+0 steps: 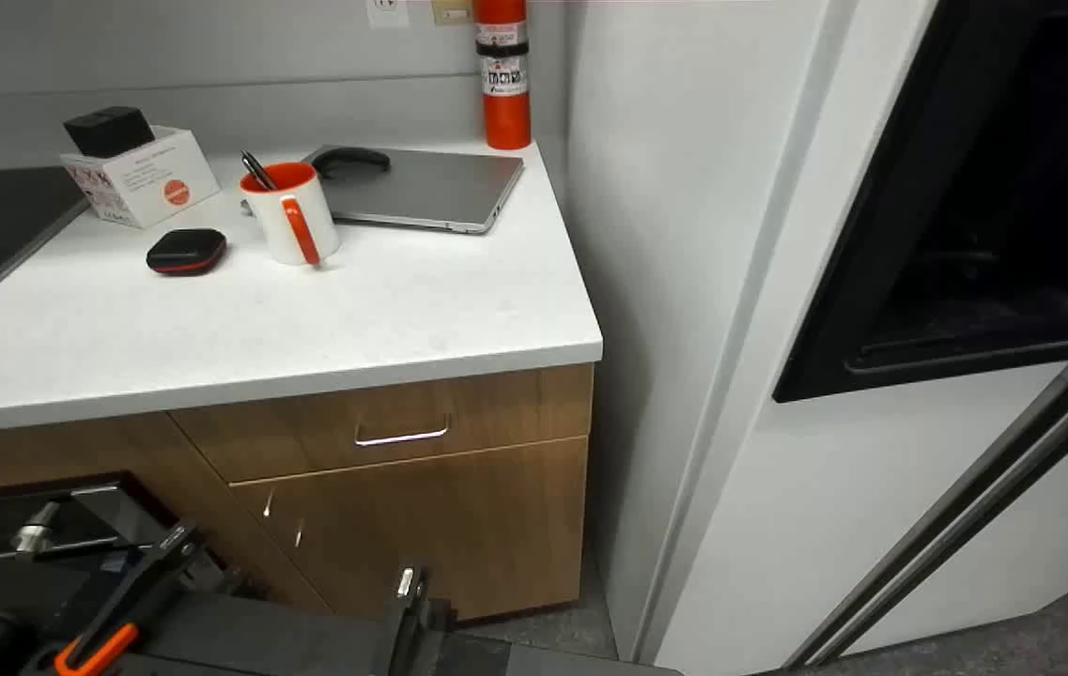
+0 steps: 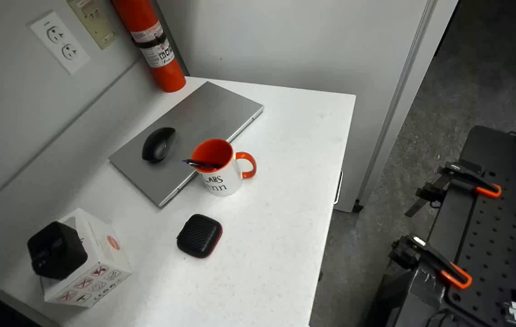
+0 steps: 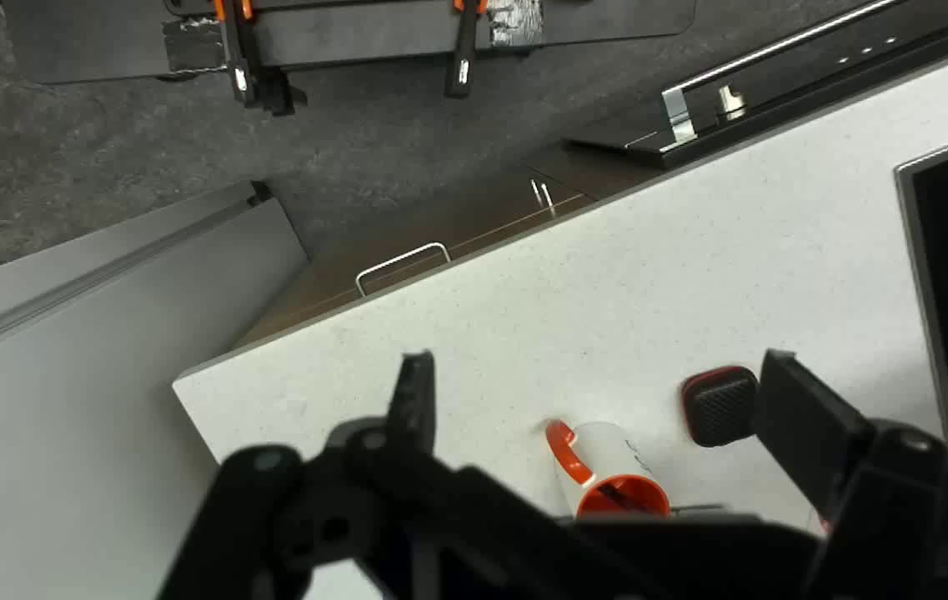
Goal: Take the pen from the white cup and put it on the table
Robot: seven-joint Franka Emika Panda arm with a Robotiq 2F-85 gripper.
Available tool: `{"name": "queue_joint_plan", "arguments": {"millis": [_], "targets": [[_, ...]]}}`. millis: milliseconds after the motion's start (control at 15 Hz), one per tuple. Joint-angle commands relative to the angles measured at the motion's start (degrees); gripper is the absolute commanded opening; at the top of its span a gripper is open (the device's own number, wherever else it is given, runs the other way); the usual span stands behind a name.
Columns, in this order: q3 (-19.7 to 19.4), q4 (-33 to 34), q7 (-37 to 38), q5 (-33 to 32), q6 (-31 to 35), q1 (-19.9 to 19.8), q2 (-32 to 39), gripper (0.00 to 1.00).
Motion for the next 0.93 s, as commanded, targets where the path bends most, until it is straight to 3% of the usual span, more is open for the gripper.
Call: {"name": "queue_joint_plan", "arguments": {"millis": [0, 267, 667, 867], "targets": [[0.2, 0.1, -0.1, 0.1, -0.2, -0.2, 0.1, 1.0], [0.2, -0.2, -0.4, -0.1, 2.1, -0.3, 0.4, 1.0], [0.7, -1.6, -2.9, -1.7, 24.7, 0.2, 12.4, 1.0], [1.3, -0.1, -3.1, -1.5, 32.2, 1.2, 19.4, 1.0]]}}
